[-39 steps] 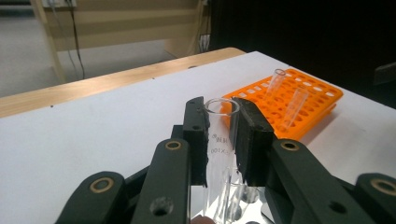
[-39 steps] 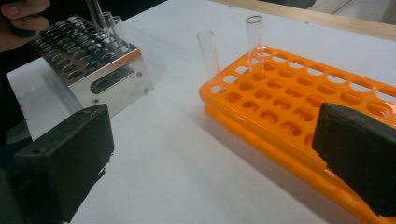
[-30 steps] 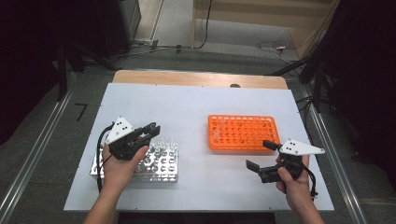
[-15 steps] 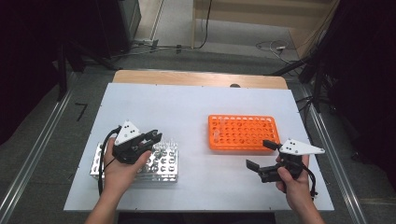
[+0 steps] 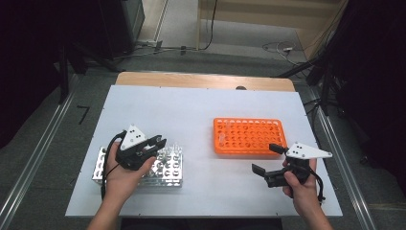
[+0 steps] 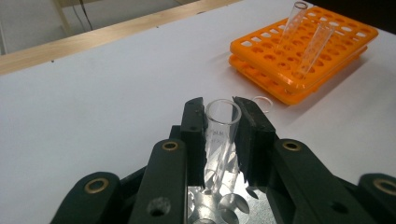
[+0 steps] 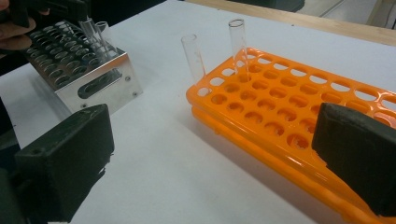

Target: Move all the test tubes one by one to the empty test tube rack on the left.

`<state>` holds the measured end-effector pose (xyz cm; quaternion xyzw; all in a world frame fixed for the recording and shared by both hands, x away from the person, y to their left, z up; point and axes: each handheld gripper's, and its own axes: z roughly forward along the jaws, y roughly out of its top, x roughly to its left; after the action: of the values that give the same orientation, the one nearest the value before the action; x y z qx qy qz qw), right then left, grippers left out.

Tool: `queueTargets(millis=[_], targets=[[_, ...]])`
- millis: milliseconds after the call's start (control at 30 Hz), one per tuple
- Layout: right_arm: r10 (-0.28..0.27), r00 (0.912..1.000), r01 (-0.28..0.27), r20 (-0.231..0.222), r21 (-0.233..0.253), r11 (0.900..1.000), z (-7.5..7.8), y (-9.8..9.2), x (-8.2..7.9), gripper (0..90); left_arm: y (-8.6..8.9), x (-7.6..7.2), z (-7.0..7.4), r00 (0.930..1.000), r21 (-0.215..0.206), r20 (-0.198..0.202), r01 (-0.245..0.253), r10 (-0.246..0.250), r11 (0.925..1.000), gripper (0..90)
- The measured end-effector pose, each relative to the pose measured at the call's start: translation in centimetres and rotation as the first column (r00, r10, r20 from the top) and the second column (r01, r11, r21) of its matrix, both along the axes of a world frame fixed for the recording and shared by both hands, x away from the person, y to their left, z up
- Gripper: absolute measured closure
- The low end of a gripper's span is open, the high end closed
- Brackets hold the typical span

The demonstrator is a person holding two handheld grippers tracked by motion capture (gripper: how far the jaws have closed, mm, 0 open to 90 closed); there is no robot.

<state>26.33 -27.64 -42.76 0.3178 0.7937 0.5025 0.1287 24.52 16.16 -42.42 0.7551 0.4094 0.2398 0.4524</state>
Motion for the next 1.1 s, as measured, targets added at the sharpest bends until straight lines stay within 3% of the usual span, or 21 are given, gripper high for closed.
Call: queueTargets(millis=[100,233,333,433,700,1100], targets=[[0.002,1.0,-0.002,0.002,-0.005,1.0,0.0,0.1,0.0,0.0,-0.3,-0.2,0.2,1.0,0.032,0.001,0.009,-0.009,0.9994,74.3],[0.002,1.0,-0.002,-0.002,-0.007,1.0,0.0,0.1,0.0,0.0,-0.1,-0.2,0.3,0.9999,0.017,-0.007,0.009,-0.009,0.9998,74.2],[0.003,1.0,-0.003,-0.001,-0.008,1.0,0.0,0.1,0.0,0.0,0.1,-0.3,0.3,1.0,0.029,-0.005,-0.007,0.008,0.9995,75.2],[0.004,1.0,-0.004,-0.002,-0.007,1.0,0.0,0.1,0.0,0.0,0.5,-0.2,0.2,0.9997,0.005,-0.02,-0.012,0.012,0.9999,75.2],[0.008,1.0,-0.008,-0.003,-0.013,1.0,-0.1,0.3,0.0,0.0,0.1,0.1,-0.5,0.9994,0.029,-0.034,-0.003,0.004,0.9996,75.2],[0.013,0.9999,-0.013,-0.002,-0.022,1.0,-0.3,0.6,0.0,0.0,0.1,0.4,-1.2,0.9969,0.018,-0.078,-0.011,0.012,0.9998,71.0]])
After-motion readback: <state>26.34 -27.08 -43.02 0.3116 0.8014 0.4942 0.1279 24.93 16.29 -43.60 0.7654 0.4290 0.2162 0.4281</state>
